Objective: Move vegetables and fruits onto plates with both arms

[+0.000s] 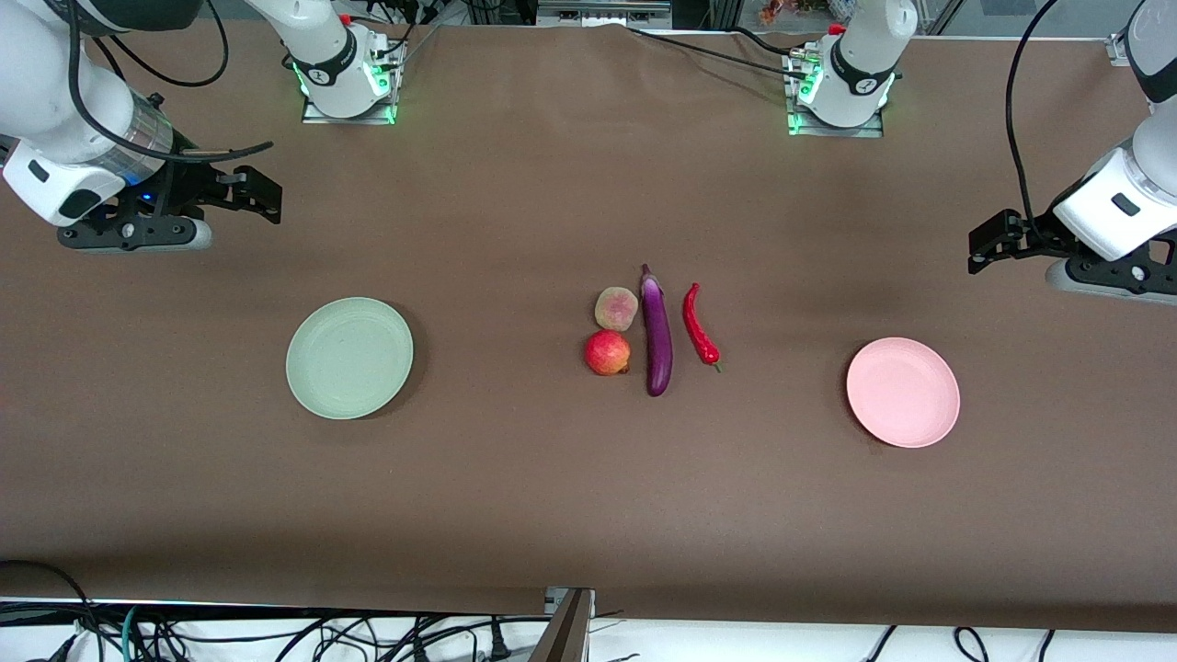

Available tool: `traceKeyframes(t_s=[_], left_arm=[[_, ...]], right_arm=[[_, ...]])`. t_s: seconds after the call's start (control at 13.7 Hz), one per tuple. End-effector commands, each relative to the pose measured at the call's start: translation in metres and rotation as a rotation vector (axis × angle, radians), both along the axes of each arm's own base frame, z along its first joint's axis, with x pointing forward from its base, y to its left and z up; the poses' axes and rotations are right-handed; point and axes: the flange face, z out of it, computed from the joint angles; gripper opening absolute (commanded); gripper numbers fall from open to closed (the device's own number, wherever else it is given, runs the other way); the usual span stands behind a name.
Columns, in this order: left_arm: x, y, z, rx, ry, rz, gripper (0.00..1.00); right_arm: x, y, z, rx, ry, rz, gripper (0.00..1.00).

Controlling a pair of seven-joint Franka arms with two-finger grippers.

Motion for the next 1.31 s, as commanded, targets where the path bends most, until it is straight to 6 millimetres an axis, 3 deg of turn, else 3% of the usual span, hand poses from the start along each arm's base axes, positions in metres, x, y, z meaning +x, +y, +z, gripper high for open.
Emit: traceKeyframes(t_s=[0.0, 1.24], left_arm=[[-0.002, 0.002, 0.004, 0.025, -0.003, -0.012, 1.0], [-0.002, 0.004, 0.003, 0.022, 0.002, -0.007, 1.0]], right_arm=[[-0.003, -0.001, 0.006, -0.002, 0.006, 0.0, 1.0], [-0.001, -0.001, -0.003, 0.012, 0.018, 0.0, 1.0]])
